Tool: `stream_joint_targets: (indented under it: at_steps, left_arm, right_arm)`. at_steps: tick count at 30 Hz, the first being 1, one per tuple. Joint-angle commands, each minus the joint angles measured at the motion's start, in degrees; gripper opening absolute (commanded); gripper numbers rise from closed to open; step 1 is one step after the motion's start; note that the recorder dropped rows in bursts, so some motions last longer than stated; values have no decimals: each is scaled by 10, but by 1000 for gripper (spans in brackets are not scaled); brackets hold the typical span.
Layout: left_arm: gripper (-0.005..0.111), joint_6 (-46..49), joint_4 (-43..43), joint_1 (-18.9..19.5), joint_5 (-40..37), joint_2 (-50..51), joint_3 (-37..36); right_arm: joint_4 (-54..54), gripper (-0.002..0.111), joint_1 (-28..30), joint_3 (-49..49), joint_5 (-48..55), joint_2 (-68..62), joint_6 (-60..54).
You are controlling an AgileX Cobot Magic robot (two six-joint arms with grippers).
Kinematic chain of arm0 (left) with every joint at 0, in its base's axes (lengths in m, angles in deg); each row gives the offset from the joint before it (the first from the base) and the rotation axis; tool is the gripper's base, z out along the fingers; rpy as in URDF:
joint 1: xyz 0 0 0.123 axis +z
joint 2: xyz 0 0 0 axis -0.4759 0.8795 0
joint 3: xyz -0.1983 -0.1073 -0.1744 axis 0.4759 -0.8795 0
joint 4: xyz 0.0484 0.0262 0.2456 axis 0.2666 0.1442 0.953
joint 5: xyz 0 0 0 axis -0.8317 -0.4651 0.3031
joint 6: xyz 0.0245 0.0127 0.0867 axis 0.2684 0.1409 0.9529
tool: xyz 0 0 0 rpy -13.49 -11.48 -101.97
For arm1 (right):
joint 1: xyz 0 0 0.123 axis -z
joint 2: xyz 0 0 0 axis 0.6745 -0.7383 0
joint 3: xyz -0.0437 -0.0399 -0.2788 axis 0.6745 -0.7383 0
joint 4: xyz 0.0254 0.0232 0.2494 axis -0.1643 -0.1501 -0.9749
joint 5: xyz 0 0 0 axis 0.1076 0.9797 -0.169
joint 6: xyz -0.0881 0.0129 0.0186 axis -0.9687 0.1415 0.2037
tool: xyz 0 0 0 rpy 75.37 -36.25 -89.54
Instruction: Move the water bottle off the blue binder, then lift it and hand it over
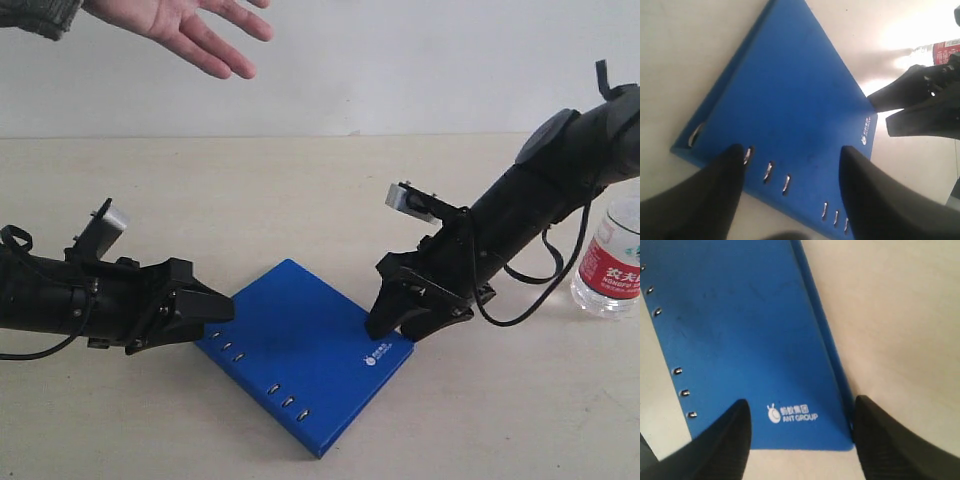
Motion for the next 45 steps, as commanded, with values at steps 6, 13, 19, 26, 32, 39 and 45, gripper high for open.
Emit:
stream_joint_targets:
  at_steps: [6,13,19,26,32,39,45]
  left_arm:
    - [54,4,-1,-3,-9,0,2]
    - [54,4,-1,-3,-9,0,2]
    - [54,4,-1,-3,-10,0,2]
    - [54,4,-1,-3,-18,0,2]
    - [54,4,-1,-3,-19,0,2]
    - [54,4,-1,-3,-19,0,2]
    - [54,4,-1,-3,-19,0,2]
  right_arm:
    - [25,54,4,49,8,-8,-25]
    - [44,54,4,51,12,-25,-25]
    - [-40,54,4,51,97,-66,-86]
    - [-118,54,4,51,123,-73,-151]
    - [-167,54,4,51,123,-64,-188]
    - [-162,46,4,51,123,-60,-197]
    - [-159,-1,4,51,123,-60,-215]
